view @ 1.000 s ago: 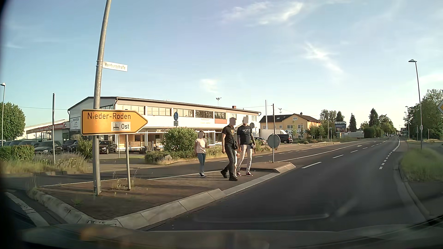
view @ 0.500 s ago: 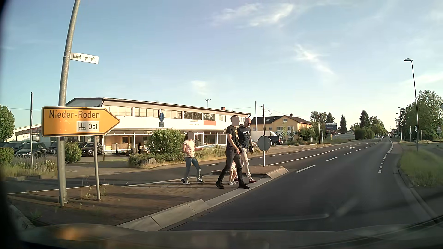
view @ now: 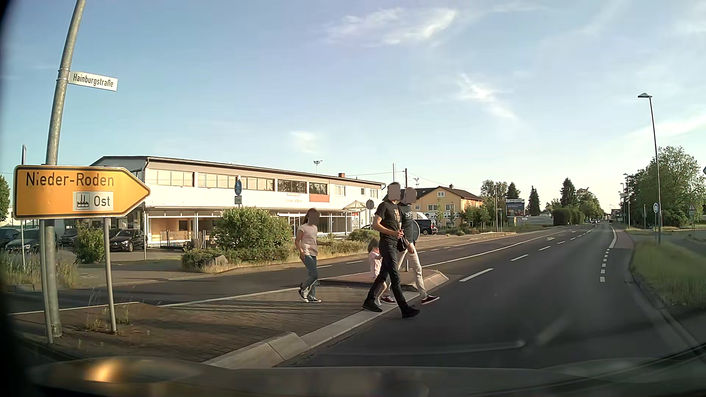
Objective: Follow the waypoints while adhering to traffic rules and regulations
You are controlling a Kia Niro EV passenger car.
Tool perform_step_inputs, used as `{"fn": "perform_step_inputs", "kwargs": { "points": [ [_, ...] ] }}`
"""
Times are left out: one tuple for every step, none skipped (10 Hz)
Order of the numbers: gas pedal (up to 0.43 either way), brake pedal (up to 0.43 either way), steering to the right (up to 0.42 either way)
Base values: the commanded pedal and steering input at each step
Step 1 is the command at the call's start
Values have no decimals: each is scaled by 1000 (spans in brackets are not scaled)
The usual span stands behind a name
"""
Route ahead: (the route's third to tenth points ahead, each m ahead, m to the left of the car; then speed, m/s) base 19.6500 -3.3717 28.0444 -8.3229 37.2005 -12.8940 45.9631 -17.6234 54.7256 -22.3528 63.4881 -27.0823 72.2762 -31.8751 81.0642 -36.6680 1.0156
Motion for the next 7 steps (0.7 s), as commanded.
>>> {"fn": "perform_step_inputs", "kwargs": {
  "points": [
    [0, 268, 196],
    [0, 268, 199],
    [0, 268, 202],
    [0, 268, 205],
    [0, 268, 208],
    [0, 268, 212],
    [0, 268, 213]
  ]
}}
